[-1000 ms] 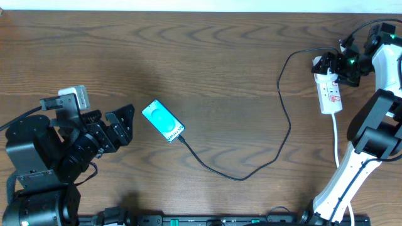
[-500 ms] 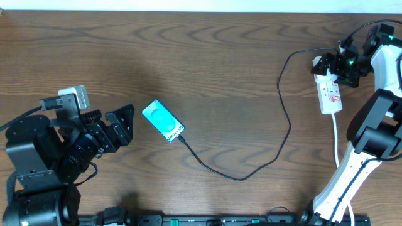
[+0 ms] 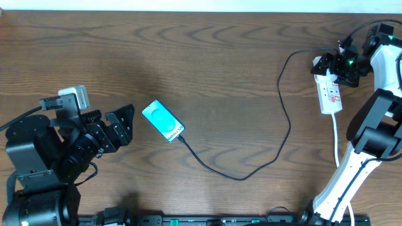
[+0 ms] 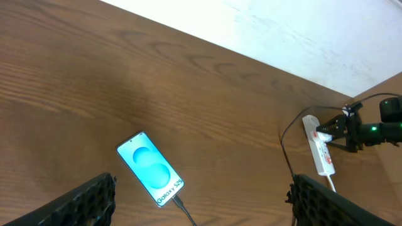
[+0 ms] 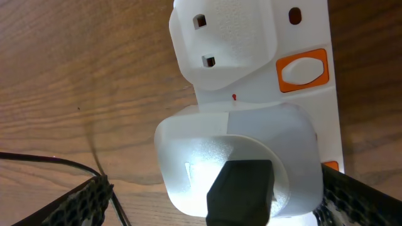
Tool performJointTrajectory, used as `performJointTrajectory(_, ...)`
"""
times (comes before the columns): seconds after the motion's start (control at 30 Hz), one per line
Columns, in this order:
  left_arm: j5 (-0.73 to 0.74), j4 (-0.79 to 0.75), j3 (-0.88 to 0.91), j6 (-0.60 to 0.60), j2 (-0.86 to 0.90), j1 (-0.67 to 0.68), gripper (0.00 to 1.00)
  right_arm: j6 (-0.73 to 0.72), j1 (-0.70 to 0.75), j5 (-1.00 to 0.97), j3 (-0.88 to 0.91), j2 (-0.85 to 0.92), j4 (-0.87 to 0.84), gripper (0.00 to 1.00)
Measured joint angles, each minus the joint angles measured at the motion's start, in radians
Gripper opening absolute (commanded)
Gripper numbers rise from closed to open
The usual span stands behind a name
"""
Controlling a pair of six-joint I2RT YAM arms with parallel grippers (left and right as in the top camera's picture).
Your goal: Plug charger to phone and switch on socket
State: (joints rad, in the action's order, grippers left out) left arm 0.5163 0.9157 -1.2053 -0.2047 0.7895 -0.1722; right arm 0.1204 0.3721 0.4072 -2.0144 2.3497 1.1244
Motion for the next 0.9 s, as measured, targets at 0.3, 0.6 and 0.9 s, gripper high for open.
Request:
performJointTrajectory(0.3, 0.000, 0.000, 0.000, 0.000, 0.000, 0.000, 0.89, 0.000, -0.007, -0.013, 0.004, 0.000, -0.013, 0.98)
performJointTrajectory(0.6, 0.000, 0.000, 0.000, 0.000, 0.002, 0.000, 0.89, -0.005, -0.010, -0.015, 0.077, -0.029, -0.089, 0.98)
performJointTrajectory(0.9, 0.000, 0.000, 0.000, 0.000, 0.005, 0.000, 0.89, -0.007, -0.010, -0.015, 0.084, -0.034, -0.094, 0.98)
